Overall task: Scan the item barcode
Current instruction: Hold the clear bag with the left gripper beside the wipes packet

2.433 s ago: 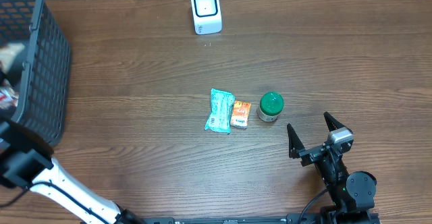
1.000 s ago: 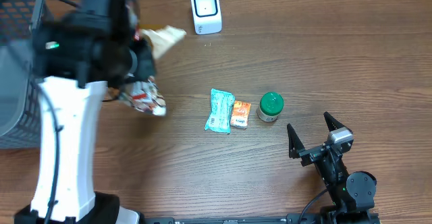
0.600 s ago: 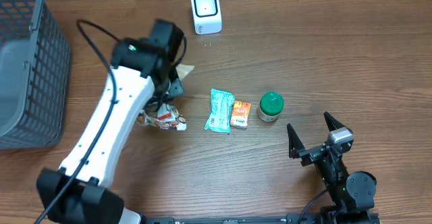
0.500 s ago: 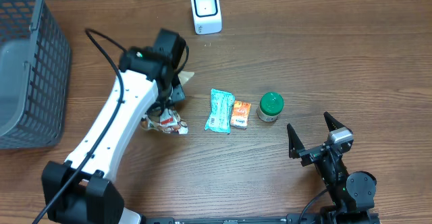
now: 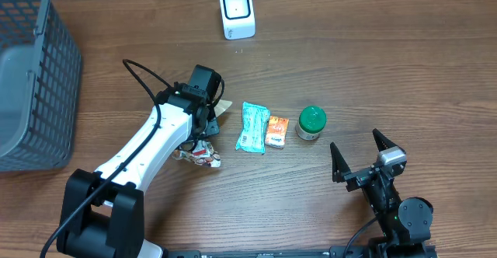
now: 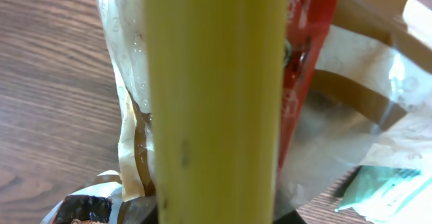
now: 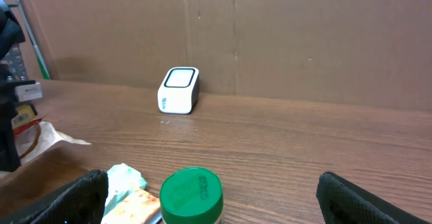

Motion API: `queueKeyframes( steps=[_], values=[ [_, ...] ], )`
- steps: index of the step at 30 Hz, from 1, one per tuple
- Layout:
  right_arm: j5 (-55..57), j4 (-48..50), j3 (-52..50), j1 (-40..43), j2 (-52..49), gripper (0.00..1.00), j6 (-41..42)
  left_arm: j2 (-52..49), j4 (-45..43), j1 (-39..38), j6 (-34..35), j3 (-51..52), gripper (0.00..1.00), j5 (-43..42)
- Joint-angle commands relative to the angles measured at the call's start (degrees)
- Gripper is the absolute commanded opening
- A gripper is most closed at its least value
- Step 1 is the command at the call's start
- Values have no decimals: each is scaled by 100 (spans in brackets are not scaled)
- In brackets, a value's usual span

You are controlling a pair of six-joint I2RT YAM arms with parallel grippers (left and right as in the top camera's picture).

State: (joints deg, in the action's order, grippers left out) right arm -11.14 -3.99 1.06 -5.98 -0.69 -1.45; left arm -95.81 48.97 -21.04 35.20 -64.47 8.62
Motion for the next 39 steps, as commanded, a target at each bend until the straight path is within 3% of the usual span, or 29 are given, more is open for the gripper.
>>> queueKeyframes(
  steps=[1, 10, 13, 20, 23, 39],
  values=[
    [59, 28, -61, 37, 46, 100, 39, 46, -140, -44, -181, 59, 4, -238],
    [59, 28, -61, 37, 46, 100, 39, 44, -678, -129, -181, 367, 8, -269],
    [59, 28, -61, 37, 46, 100, 42, 44, -756, -146, -179, 367, 22, -271],
    [59, 28, -61, 37, 46, 100, 39, 28, -782, -151, -179, 367, 43, -271],
    [59, 28, -61, 37, 46, 100, 39, -24, -782, -151, -179, 367, 48, -271],
    [59, 28, -61, 37, 46, 100, 39, -42, -291, -138, -181, -66, 52, -269]
  ],
)
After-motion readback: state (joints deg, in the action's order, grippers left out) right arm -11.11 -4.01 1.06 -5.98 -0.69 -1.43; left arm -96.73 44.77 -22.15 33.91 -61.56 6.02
